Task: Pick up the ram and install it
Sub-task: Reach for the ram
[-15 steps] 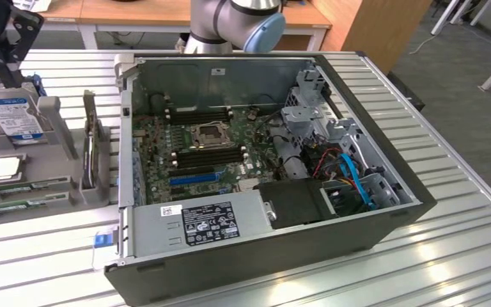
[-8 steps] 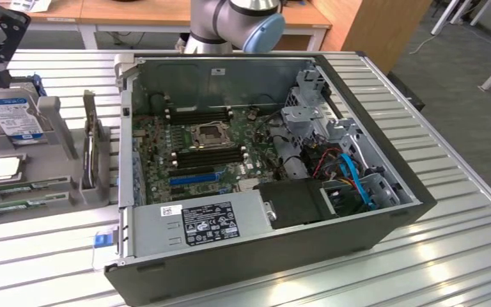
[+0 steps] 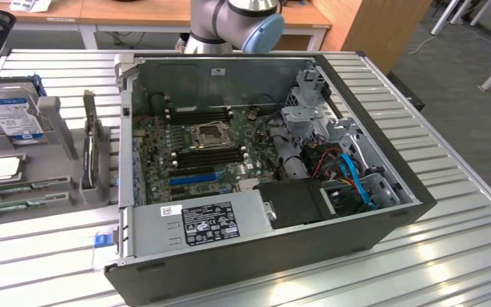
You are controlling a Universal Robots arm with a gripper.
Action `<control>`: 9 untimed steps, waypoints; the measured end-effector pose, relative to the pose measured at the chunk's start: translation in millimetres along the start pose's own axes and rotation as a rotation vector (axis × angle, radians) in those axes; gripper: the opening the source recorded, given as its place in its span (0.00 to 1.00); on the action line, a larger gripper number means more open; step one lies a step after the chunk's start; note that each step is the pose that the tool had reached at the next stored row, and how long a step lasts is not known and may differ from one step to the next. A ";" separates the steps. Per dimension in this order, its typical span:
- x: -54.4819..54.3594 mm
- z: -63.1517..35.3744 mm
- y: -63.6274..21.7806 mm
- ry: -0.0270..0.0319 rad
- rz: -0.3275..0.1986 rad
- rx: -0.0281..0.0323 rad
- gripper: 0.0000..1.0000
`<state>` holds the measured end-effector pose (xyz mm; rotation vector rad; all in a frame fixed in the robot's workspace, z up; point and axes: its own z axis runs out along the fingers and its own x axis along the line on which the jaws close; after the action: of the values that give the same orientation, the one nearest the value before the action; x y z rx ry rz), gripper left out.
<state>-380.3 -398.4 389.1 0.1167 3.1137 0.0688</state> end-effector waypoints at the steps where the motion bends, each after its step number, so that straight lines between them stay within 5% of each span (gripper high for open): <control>1: 1.6 0.0 -0.1 -0.0001 0.000 -0.0001 0.10; 9: 6.8 0.0 -0.5 -0.0001 0.000 -0.0001 0.10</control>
<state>-387.1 -398.4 388.9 0.1166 3.1137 0.0689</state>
